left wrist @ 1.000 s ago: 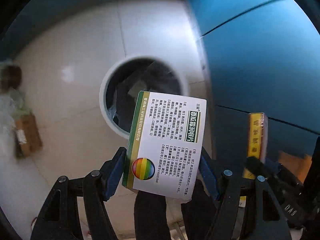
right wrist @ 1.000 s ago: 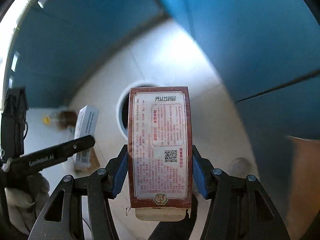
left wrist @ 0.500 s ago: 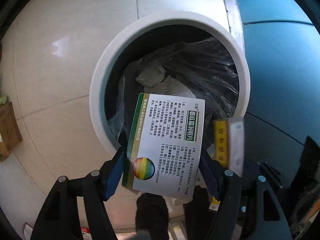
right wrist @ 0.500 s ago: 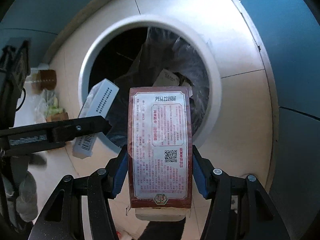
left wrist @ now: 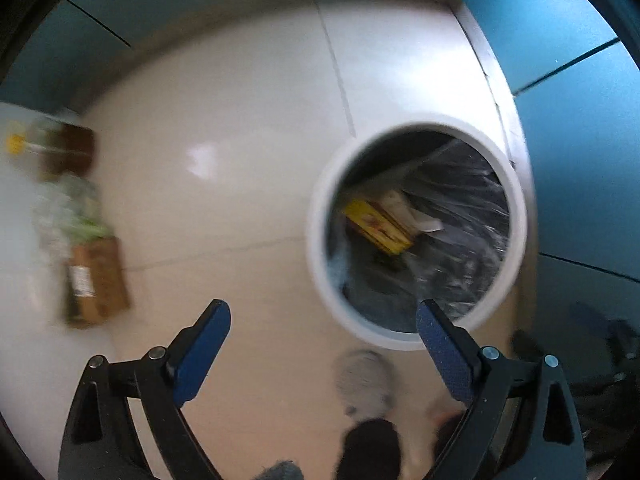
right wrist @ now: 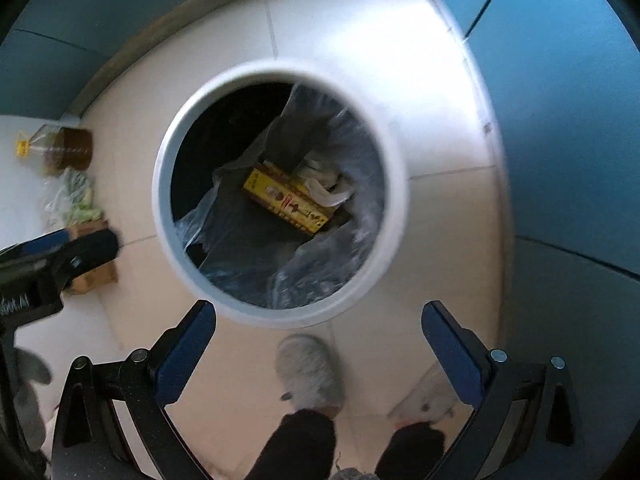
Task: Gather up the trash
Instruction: 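Lift both open tools from the bin and turn back to the table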
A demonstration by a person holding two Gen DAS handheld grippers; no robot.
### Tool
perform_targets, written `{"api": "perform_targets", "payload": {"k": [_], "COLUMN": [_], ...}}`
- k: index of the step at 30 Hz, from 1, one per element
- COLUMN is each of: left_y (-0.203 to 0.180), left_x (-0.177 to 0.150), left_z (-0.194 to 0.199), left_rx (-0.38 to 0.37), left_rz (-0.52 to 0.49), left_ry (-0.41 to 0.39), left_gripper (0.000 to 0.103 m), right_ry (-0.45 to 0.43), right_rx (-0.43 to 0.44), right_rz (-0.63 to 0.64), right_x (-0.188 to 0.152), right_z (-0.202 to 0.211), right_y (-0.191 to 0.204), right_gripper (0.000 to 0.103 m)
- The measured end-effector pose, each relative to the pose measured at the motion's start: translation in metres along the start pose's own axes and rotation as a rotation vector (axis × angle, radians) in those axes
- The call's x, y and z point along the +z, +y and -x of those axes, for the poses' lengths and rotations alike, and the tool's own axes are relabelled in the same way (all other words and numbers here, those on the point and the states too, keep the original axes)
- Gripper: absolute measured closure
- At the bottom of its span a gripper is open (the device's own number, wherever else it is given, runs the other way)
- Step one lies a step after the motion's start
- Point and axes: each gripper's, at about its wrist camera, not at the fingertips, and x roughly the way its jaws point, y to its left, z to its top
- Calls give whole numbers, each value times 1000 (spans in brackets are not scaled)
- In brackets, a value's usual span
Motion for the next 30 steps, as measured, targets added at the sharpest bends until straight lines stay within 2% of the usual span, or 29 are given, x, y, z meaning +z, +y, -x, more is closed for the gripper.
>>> {"api": "perform_targets", "payload": {"k": [2,6,10,15,22,30], "left_y": [3,7,2,0,-8,-23], "left_x": [-9,-20,-34,-56,-90,-128], "left_z": [15,37,62,111,203,315], "left_rx": [39,58,63,42,23,-4], "left_rz": [6,25,38,60,75,82], "left_ry": [-32,-58,-81,-111,-163,-236], "left_gripper": [8,8,8,8,8,8], "right_ry": [-24,-52,-77,-116,-196,-281], "right_rx": [-21,-37,-42,-48,-63,-22], "right_rz": [-17,-28,-33,-24,-7,14], "right_x": [-5,-15,-26,-42,-72,-112], "right_z": [13,38,67,125,237,366], "right_y": [-2,-2,-1,0,-6,-14], "right_gripper": [0,0,0,0,0,0]}}
